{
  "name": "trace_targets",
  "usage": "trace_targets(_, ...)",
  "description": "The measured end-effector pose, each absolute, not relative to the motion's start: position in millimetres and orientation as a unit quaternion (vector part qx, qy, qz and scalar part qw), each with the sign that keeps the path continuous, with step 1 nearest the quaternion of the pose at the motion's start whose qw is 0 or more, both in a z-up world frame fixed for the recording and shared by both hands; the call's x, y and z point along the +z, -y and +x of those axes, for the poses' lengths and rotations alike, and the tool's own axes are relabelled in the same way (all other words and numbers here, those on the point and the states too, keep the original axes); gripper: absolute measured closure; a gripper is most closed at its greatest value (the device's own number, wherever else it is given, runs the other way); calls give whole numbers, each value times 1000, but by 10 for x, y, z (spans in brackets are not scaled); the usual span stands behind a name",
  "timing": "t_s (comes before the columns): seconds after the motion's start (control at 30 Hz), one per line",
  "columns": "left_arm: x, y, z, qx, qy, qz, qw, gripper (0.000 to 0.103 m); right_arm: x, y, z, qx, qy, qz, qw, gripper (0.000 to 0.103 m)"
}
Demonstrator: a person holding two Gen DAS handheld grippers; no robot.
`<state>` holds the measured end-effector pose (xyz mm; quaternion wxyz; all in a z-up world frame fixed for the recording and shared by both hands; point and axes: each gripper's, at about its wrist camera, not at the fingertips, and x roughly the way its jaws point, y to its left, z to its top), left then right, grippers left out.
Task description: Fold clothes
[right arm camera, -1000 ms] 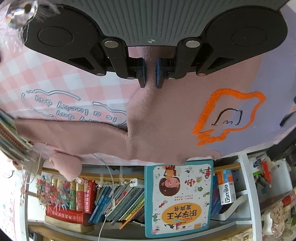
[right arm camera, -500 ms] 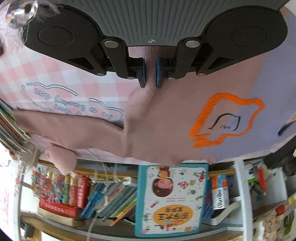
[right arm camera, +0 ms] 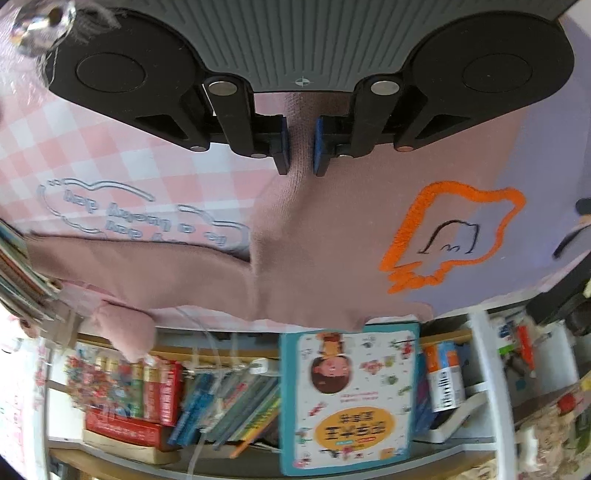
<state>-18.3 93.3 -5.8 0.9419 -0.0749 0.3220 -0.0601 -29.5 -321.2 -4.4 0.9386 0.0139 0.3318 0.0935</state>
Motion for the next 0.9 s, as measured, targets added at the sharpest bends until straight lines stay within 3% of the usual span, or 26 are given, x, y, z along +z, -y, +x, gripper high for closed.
trace_targets(0.9,-55,-887,-248,-63,-326,-72,941,95,-36,3228,-330,83,-325,16,942,91)
